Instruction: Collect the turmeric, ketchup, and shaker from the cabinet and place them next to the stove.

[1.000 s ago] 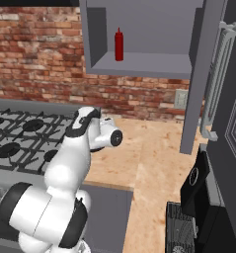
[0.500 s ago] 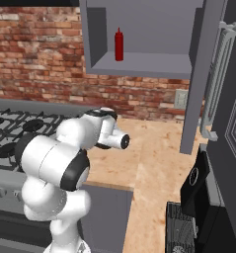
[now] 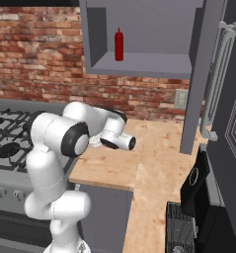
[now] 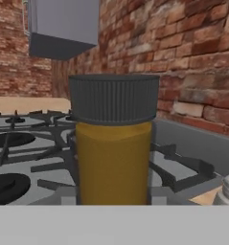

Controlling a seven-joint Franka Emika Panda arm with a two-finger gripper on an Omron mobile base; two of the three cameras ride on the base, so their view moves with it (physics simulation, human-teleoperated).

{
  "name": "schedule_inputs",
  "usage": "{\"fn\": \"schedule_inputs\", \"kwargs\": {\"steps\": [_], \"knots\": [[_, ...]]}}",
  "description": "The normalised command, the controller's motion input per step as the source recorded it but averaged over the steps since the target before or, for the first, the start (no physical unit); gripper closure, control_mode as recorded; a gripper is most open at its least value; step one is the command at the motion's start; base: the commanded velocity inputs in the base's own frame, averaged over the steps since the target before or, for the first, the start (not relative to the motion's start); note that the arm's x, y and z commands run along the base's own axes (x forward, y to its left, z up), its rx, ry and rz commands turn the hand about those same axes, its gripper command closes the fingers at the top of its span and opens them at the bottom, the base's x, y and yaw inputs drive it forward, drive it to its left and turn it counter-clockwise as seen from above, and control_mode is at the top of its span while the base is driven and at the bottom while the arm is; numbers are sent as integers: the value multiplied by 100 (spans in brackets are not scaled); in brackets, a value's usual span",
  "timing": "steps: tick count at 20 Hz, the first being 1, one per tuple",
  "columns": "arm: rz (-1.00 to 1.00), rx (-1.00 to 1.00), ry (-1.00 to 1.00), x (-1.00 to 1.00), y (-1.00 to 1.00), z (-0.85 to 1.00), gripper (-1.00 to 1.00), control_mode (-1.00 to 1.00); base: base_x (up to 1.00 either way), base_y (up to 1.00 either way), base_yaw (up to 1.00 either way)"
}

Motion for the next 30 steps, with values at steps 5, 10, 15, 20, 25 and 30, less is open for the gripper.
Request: {"fn": "schedule_inputs", "kwargs": {"steps": [5, 10, 15, 20, 25, 30], "knots": [[2, 0, 0, 25, 9, -35, 100, -100, 0, 0, 0], [0, 0, 5, 33, 26, -30, 100, -100, 0, 0, 0], [0, -1, 7, 34, 27, -26, 100, -100, 0, 0, 0], [0, -5, 5, 13, 21, -34, 100, -100, 0, 0, 0], [1, -6, -2, -34, 5, -46, -100, -100, 0, 0, 0], [0, 0, -12, -38, 0, 2, -100, -100, 0, 0, 0]]}}
